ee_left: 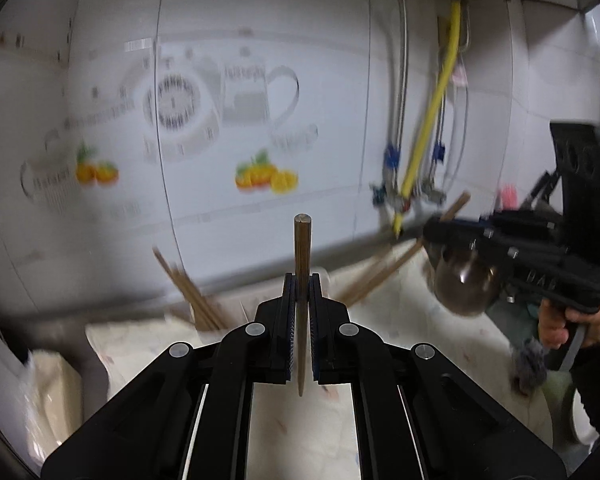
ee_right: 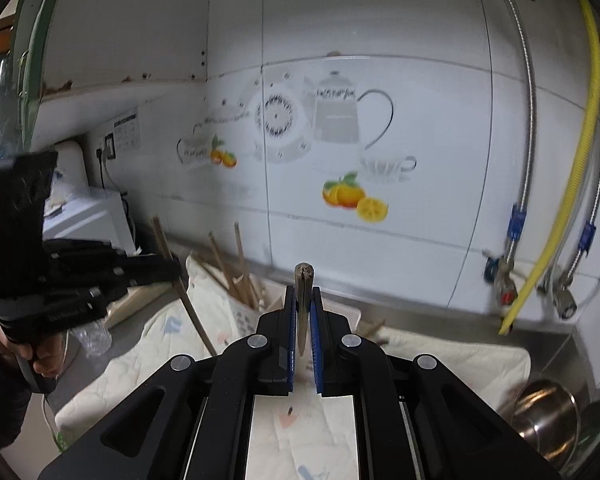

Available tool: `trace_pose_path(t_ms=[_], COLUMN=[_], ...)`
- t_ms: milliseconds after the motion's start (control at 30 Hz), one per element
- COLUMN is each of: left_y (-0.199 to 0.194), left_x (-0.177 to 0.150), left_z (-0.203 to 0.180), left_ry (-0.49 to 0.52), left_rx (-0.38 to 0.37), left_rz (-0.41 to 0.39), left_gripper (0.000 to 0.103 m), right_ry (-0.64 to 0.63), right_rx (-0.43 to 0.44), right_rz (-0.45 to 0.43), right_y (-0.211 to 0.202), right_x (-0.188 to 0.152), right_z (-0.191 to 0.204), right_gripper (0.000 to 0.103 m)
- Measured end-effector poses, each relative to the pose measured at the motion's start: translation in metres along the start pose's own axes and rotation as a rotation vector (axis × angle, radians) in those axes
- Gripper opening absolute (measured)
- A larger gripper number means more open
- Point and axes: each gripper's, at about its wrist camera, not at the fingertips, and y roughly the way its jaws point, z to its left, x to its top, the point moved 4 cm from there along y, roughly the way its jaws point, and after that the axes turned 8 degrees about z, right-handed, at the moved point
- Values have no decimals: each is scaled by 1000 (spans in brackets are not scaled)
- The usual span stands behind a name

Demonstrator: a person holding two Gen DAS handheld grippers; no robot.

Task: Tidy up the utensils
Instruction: 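Lift both chopsticks upright and lower them into the white holder, then open both tools to release the chopsticks into the holder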

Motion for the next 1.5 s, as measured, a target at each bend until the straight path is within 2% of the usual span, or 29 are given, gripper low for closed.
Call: trace_pose_path(t_ms=[167, 300, 367, 767, 967, 1267, 1333, 1500], left_y=[-7, 3, 12, 73, 87, 93, 91, 80], left_x=[37, 52, 54, 22, 6, -4, -5, -6], left_z=[12, 26, 34, 62, 68, 70, 69, 68], left_ry=[5, -30, -38, -113, -125, -128, -125, -133], left_rx=[67, 81, 117, 118, 108, 117, 120, 126], left_rz=[-74, -89, -90, 48, 93, 120, 119, 100], left_gripper=[5, 5, 5, 5, 6, 8, 12, 35], right_ry=[3, 13, 3, 39, 44, 57, 58, 60], right_rx=[-30, -37, -53, -36, -31, -34, -35, -44], right_rz=[-11, -6, 8, 120, 144, 143, 139, 124], right_y=[4, 15, 23, 75, 89, 92, 90, 81], right_x=[20, 27, 27, 2, -5, -6, -6, -6], right_z=[-10, -17, -18, -29, -28, -28, -28, -27], right_gripper=[6, 6, 6, 7, 7, 8, 11, 21])
